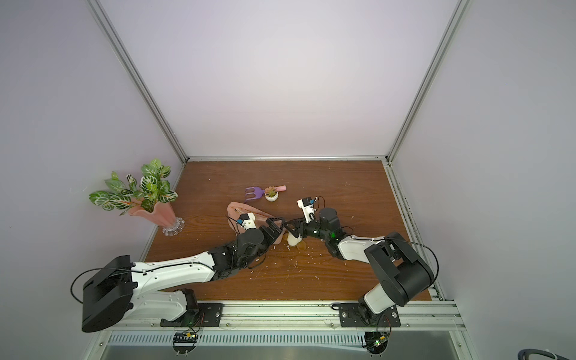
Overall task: Remove the decoration from the bag
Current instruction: Remove the decoration item from the bag.
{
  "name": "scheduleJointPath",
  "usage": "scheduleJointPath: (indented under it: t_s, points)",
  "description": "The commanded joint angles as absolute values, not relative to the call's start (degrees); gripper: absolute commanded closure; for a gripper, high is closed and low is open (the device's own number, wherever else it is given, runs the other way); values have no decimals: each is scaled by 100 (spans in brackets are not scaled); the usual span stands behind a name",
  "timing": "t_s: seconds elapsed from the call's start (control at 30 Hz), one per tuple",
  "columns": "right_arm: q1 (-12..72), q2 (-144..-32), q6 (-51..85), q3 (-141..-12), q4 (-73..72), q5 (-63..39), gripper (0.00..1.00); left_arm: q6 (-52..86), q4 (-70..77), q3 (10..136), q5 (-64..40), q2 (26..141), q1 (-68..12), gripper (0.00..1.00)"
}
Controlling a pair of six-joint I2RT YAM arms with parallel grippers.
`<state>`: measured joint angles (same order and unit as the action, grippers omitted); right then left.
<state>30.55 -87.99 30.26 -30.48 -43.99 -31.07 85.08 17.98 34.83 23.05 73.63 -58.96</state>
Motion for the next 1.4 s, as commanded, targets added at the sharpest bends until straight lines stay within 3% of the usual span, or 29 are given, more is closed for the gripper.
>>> scheduleJointPath:
  t_s: [0.0,0.43,1.37]
  points:
    - [3125,-8666,2145,-3120,-3961,-2647,50,9077,1696,3683,2243,7494,-6030,2]
    - [3123,-8483,1717,-2919,-4160,-2590,52,9186,1871,3938,2568,7934,-6065,12]
    - [3232,-9190,1759,-3278,-4574,-2777,58,9020,1831,4049,2698,8156,-5875,17]
